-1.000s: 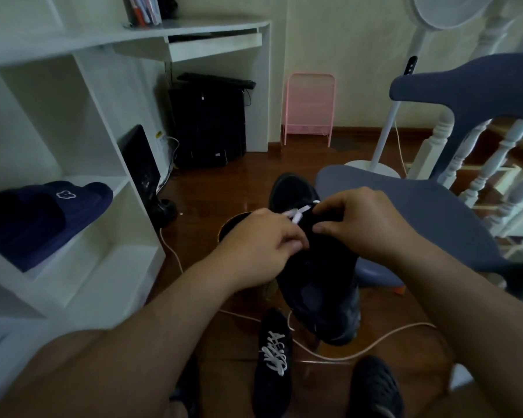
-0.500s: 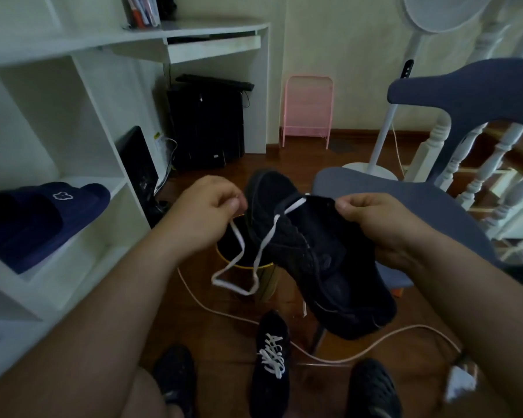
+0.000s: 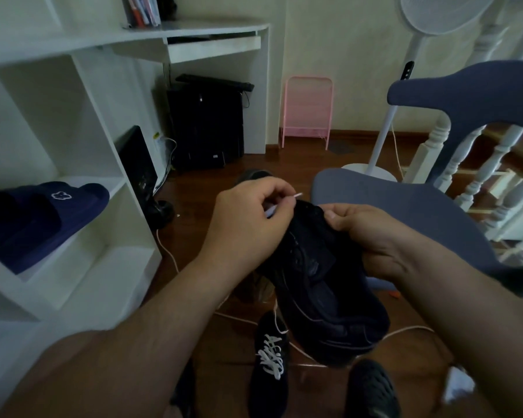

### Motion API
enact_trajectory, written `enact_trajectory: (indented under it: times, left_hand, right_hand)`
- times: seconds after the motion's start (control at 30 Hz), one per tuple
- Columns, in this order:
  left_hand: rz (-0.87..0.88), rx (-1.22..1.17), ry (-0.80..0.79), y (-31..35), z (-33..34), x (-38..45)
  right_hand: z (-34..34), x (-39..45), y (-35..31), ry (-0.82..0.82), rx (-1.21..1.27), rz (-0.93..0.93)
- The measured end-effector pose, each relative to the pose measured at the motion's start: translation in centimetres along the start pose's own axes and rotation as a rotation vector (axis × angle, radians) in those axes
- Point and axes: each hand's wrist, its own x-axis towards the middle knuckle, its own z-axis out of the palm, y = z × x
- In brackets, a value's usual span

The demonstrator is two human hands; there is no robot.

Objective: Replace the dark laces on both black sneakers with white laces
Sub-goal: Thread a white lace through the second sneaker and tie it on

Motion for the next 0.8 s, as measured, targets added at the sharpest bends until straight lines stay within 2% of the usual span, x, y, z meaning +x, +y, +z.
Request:
enact_trajectory:
  times: [0.27, 0.43, 0.8]
  left_hand:
    - [-0.094, -0.039, -0.101, -0.1, -0.3, -0.2]
    - [-0.088, 0.01, -0.168, -0.2, 0.2, -0.3]
    - [-0.054, 0.141, -0.119, -0.2, 0.7, -0.1]
  right_hand:
    - [-0.6, -0.4, 0.2, -0.096, 0.058, 0.118]
    - [-0.7, -0.9, -0.1, -0.139, 0.074, 0.106]
    - [0.3, -1.6, -0.3, -0.118, -0.026, -0.029]
